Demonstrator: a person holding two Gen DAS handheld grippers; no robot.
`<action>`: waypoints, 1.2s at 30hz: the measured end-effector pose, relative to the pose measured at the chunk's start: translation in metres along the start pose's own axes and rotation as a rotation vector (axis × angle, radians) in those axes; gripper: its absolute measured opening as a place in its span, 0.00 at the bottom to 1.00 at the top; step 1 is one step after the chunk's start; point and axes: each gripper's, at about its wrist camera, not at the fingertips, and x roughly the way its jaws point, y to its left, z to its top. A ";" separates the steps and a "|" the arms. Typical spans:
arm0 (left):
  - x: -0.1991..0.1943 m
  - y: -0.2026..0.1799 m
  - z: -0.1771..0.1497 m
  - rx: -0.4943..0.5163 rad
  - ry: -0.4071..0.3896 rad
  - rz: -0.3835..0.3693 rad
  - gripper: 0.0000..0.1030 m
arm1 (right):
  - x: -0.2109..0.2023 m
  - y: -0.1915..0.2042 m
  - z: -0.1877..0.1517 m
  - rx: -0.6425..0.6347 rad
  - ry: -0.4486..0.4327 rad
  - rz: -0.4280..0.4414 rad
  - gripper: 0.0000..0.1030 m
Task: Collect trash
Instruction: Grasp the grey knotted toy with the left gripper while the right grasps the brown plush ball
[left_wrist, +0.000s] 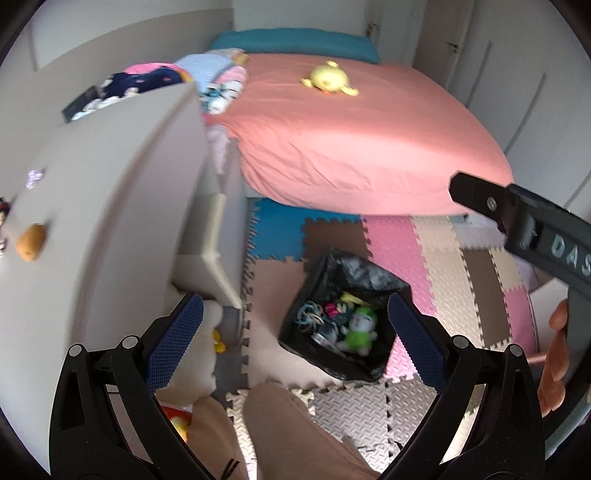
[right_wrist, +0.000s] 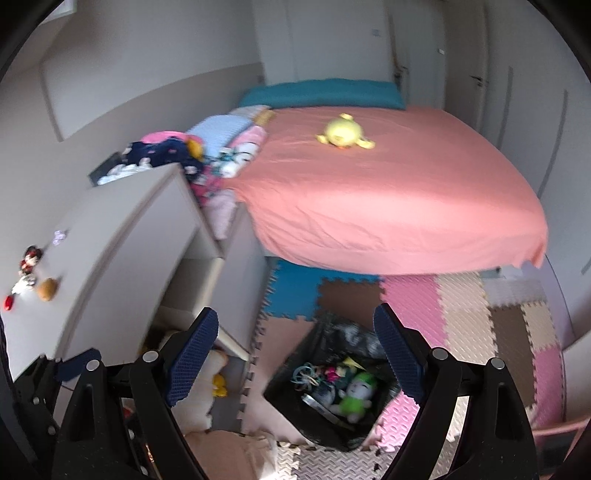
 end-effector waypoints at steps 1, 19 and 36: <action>-0.004 0.011 0.002 -0.014 -0.007 0.015 0.94 | 0.000 0.012 0.004 -0.023 -0.004 0.014 0.84; -0.060 0.235 -0.015 -0.329 -0.060 0.268 0.94 | 0.025 0.224 0.031 -0.313 0.011 0.256 0.84; -0.057 0.362 -0.045 -0.566 -0.057 0.335 0.94 | 0.098 0.367 -0.003 -0.491 0.139 0.403 0.82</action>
